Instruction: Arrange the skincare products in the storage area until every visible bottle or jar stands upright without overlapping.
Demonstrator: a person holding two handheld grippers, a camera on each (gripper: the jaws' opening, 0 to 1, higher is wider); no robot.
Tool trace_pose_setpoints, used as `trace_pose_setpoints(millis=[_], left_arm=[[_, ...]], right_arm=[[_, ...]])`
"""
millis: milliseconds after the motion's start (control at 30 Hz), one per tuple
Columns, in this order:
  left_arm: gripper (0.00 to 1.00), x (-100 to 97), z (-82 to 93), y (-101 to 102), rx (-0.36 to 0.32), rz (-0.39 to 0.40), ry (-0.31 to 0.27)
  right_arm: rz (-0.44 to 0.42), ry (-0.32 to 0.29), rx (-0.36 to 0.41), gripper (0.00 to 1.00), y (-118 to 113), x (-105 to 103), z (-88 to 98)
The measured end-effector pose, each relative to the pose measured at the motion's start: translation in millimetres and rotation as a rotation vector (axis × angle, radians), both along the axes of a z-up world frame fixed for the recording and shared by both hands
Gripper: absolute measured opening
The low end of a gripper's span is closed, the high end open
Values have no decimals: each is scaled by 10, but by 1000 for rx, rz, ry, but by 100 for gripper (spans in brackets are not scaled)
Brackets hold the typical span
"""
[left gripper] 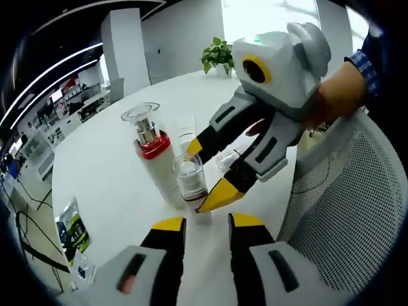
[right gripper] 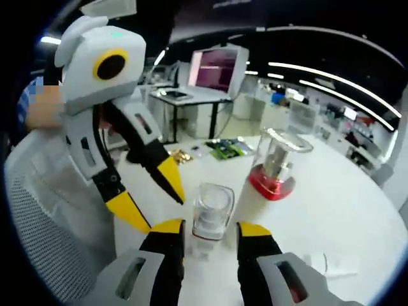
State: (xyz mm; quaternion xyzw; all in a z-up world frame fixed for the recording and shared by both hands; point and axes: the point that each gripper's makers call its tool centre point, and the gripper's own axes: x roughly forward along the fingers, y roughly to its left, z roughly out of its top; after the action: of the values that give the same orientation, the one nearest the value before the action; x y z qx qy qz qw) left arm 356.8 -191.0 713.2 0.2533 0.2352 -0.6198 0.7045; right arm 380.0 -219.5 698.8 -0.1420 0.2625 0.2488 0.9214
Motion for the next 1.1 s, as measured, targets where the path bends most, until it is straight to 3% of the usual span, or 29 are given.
trace_pose_setpoints(millis=[300,667,1100], left_arm=[[23,11,-9,8,8,-1,-13],[23,22,-26,21,26,-8,-36],[24,49,-59,48,45,-7,-52]], right_arm=[[-56,51,-34,17,-183,-20,-138],[-56,52,-64,9,-160,14,-168],[-45,78,-51,10,-112,-6,-197]])
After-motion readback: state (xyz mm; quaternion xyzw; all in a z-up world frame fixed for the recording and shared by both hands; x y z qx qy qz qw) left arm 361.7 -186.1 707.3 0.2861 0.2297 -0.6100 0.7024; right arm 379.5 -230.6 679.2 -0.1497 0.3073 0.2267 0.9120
